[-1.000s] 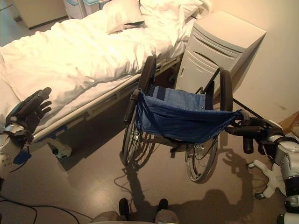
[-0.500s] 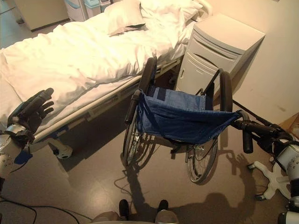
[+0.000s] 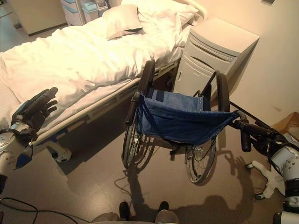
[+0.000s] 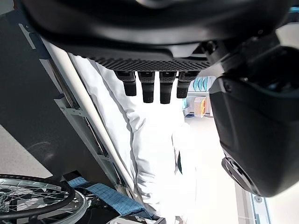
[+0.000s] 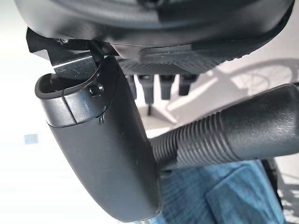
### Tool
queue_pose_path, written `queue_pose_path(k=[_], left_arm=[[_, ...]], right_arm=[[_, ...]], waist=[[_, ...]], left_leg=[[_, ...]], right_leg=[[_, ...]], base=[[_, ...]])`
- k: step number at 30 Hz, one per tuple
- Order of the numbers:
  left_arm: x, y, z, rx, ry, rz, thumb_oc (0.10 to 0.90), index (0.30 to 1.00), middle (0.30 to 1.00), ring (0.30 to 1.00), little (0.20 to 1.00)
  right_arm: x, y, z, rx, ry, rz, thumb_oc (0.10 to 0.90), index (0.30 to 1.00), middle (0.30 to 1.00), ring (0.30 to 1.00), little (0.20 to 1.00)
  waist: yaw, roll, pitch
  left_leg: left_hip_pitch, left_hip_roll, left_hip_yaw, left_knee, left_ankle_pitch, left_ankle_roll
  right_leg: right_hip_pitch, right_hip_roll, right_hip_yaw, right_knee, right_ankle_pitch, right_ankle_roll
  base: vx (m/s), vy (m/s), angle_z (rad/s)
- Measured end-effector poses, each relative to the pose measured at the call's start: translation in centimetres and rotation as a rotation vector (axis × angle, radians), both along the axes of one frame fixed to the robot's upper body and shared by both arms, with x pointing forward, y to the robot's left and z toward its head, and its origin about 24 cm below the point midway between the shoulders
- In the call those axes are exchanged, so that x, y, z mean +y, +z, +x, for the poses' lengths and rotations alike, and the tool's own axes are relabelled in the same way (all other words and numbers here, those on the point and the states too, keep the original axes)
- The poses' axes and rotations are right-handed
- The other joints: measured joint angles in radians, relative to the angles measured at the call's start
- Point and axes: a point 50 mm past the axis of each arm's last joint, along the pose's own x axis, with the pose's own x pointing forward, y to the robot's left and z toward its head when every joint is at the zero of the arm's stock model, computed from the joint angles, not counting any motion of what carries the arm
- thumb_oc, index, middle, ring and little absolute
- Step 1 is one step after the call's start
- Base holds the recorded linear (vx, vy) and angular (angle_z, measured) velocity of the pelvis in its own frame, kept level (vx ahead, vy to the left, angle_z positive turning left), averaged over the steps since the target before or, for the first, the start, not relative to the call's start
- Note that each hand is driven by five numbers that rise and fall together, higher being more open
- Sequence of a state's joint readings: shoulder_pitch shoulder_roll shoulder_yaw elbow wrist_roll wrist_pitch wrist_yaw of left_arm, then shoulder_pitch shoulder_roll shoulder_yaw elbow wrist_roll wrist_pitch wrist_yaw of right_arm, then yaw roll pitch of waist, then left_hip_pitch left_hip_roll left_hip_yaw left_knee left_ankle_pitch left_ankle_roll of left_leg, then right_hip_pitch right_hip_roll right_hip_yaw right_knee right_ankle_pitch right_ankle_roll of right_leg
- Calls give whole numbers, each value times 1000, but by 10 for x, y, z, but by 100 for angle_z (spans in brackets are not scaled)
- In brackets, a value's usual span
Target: Push the wheelchair next to the bed
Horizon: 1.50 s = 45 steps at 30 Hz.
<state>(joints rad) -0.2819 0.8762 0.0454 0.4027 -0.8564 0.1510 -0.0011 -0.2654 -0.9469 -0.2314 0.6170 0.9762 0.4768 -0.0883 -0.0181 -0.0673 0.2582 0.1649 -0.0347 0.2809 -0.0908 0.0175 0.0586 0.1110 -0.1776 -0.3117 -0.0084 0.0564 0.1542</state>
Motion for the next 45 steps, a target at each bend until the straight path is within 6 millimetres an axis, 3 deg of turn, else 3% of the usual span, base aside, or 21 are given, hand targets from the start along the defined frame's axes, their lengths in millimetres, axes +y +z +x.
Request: queue_pose_path(k=[4, 6, 10, 13, 18, 23, 28, 32, 38, 41, 43, 45], left_arm=[[-1, -13, -6, 8, 48, -38, 800, 900, 900, 900, 900], [-5, -29, -13, 27, 78, -70, 800, 900, 900, 900, 900], [-14, -50, -20, 50, 97, -130, 800, 900, 900, 900, 900], [-14, -54, -22, 56, 101, -139, 800, 900, 900, 900, 900], [-8, -47, -23, -5, 120, -137, 800, 900, 900, 900, 900], [-1, -46, -25, -28, 146, -141, 800, 900, 900, 900, 900], [3, -54, -28, -1, 171, -155, 800, 900, 900, 900, 900], [-1, -64, -31, 16, 178, -184, 800, 900, 900, 900, 900], [-22, -113, -58, 113, 181, -278, 800, 900, 900, 900, 900], [-27, -142, -84, 217, 189, -276, 800, 900, 900, 900, 900], [-29, -163, -100, 288, 226, -293, 800, 900, 900, 900, 900], [-28, -174, -110, 343, 239, -267, 800, 900, 900, 900, 900]], right_arm=[[20, -11, -2, -151, 30, -22, 800, 900, 900, 900, 900], [33, -14, -3, -262, 34, -11, 800, 900, 900, 900, 900], [42, -17, -8, -427, 54, 57, 800, 900, 900, 900, 900], [44, -13, -8, -557, 82, 135, 800, 900, 900, 900, 900], [28, -5, -17, -751, -13, 241, 800, 900, 900, 900, 900], [9, -12, -30, -797, -149, 268, 800, 900, 900, 900, 900], [-10, -44, -52, -655, -349, 254, 800, 900, 900, 900, 900], [-12, -63, -66, -530, -413, 205, 800, 900, 900, 900, 900], [15, -111, -85, -287, -418, 157, 800, 900, 900, 900, 900], [41, -145, -97, -89, -335, 128, 800, 900, 900, 900, 900], [63, -172, -113, 76, -245, 103, 800, 900, 900, 900, 900], [78, -184, -122, 150, -189, 91, 800, 900, 900, 900, 900]], waist=[[-7, 1, 0], [-24, 1, 1], [-34, 2, 1], [-48, 3, 1], [-50, 14, -4], [-55, 16, -5], [-49, 18, -6], [-48, 33, -15], [-45, 53, -27], [-19, 54, -27], [-9, 50, -30], [-3, 40, -37]], left_leg=[[7, 0, 1, 0, -3, 10], [7, -1, 4, 0, -4, 11], [10, -1, 18, 0, -7, 10], [8, -2, 26, -7, -8, 8], [6, -4, 33, -7, -8, 8], [9, -6, 32, -2, -8, 8], [13, -4, 29, 0, -7, 8], [19, -4, 24, 0, -8, 8], [25, -6, 35, -7, -12, 16], [26, 6, 69, -7, -15, 18], [28, 13, 68, -7, -14, 25], [16, 11, 61, -7, -14, 25]], right_leg=[[-12, -2, 3, 25, -2, 2], [-14, -4, 3, 28, -2, 3], [-17, -4, 3, 26, -5, 7], [-14, -5, 3, 12, -7, 10], [-10, -4, 3, -6, -7, 10], [-10, -4, 3, -1, -7, 10], [-13, -6, 1, 16, -7, 10], [-18, -8, 1, 36, -7, 10], [-30, -15, -5, 50, -11, 16], [-65, -20, -61, 86, -12, 16], [-77, -23, -58, 118, -14, 13], [-82, -30, -54, 116, -23, -1]], base=[[0, 38, -8], [-9, 32, -5], [-3, 16, -11], [-8, 4, -7], [-2, 2, -5], [0, 0, 0], [-11, 0, 3], [-11, 2, -1], [-37, -7, -11], [-18, -37, -31], [-56, -94, -1], [-56, -142, 14]])
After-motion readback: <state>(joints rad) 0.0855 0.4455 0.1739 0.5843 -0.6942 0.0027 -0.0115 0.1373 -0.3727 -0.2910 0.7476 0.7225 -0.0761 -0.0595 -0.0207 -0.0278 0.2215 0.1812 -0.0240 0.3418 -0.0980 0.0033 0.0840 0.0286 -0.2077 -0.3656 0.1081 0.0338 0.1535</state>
